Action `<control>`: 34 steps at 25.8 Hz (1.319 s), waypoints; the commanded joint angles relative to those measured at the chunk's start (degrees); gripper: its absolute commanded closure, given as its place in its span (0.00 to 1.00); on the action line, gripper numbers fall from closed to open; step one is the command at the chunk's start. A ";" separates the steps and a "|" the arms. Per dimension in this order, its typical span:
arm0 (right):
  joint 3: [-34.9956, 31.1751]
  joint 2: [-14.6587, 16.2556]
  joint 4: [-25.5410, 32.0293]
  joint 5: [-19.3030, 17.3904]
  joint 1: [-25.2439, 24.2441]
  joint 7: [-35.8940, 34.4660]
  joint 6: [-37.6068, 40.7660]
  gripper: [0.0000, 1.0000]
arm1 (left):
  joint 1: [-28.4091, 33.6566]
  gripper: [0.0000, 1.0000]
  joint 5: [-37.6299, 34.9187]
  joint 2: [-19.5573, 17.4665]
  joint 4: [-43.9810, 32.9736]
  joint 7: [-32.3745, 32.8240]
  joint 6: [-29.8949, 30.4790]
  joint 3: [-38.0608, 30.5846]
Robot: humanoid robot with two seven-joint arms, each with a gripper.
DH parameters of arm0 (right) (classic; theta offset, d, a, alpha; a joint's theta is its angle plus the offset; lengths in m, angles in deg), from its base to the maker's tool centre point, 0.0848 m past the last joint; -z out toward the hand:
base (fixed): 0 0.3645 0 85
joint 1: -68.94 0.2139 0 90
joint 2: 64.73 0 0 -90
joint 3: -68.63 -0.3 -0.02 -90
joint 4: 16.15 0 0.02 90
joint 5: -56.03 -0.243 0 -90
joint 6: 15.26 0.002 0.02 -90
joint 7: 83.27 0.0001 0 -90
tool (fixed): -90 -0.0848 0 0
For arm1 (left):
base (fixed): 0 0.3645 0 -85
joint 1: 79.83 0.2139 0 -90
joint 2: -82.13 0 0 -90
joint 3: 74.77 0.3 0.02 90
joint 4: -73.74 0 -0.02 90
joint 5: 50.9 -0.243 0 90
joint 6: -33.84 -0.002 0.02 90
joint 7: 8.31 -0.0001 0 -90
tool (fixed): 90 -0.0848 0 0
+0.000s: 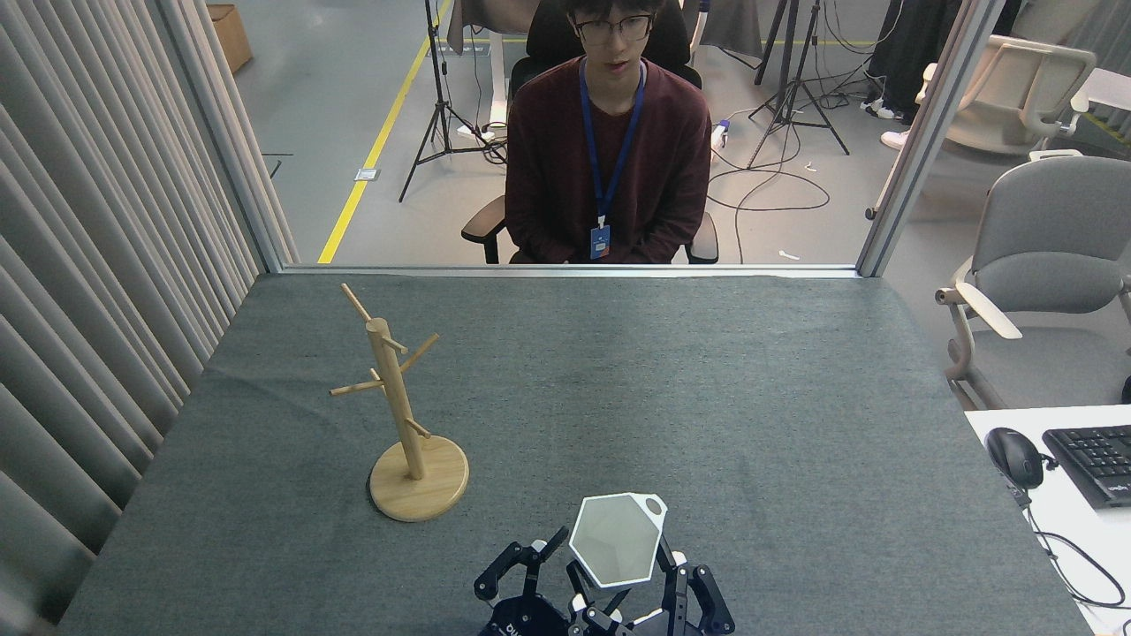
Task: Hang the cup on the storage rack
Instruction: 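Grasp the cup with the left gripper beside the right gripper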
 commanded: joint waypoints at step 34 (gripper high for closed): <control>-1.05 1.41 4.99 -1.06 -5.08 -4.85 8.19 0.02 | -1.45 0.52 0.00 -0.39 1.27 -0.03 -0.68 -0.53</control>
